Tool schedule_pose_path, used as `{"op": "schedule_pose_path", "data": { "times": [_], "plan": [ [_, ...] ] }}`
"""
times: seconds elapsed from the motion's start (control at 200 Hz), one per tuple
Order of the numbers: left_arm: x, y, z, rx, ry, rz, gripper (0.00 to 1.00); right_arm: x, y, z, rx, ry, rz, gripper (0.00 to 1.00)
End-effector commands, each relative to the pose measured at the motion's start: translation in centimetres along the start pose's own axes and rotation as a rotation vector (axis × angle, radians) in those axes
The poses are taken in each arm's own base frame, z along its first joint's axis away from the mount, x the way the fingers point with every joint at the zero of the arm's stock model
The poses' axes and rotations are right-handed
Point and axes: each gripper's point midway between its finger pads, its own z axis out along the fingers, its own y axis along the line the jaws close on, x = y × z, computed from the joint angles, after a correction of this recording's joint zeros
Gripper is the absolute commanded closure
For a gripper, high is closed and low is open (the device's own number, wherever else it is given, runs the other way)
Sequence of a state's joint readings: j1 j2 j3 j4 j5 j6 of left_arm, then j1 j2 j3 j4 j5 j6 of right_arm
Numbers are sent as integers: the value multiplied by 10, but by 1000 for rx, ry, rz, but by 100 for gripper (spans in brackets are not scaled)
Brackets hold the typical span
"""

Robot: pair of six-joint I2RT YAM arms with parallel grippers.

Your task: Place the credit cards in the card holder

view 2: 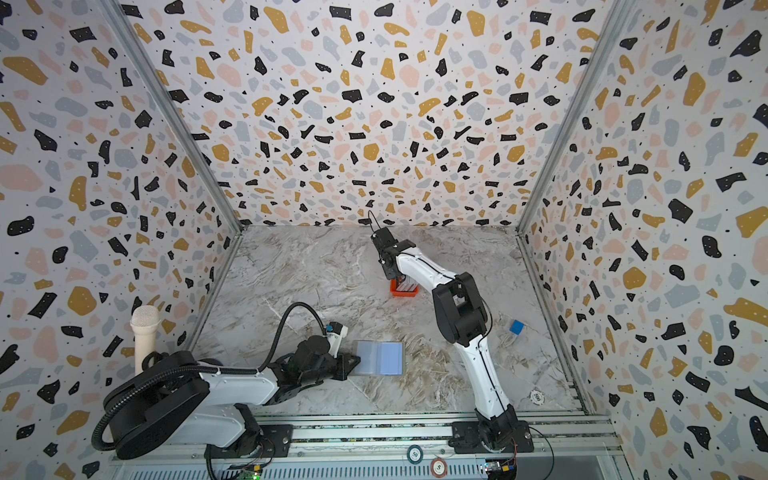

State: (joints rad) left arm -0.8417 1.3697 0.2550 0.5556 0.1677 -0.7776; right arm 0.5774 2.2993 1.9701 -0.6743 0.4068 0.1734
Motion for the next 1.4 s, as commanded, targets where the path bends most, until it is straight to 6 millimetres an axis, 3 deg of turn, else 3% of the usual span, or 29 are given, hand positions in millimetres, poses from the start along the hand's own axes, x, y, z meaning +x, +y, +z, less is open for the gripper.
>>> {"op": "schedule_pose_path", "data": {
  "times": [0.0,0.395,0.461,0.641,0.936,1.076,1.201,1.392],
  "plan": [
    [-1,-3,-1,16,-11,9,100,-4,-3,-9,4,2,0,82],
    [-2,-2,-2,15,-16,5,100,-15,-4,-26,-23,-44,36,95],
    [-1,-2,-2,13,-17,3,100,-18,-6,-34,-26,-64,47,100],
    [-4,-6,-4,26,-30,-4,100,-29,-15,-68,-42,-158,82,100],
    [-20,-20,-10,62,-73,-9,100,-29,-25,-149,-105,-345,163,100],
    [-41,-32,-21,88,-123,0,96,-13,-9,-200,-238,-463,185,100],
    [-69,-53,-44,158,-213,21,84,9,18,-250,-446,-595,165,100],
    [-104,-111,-97,382,-387,108,64,45,43,-319,-848,-782,151,100]
  ]
}}
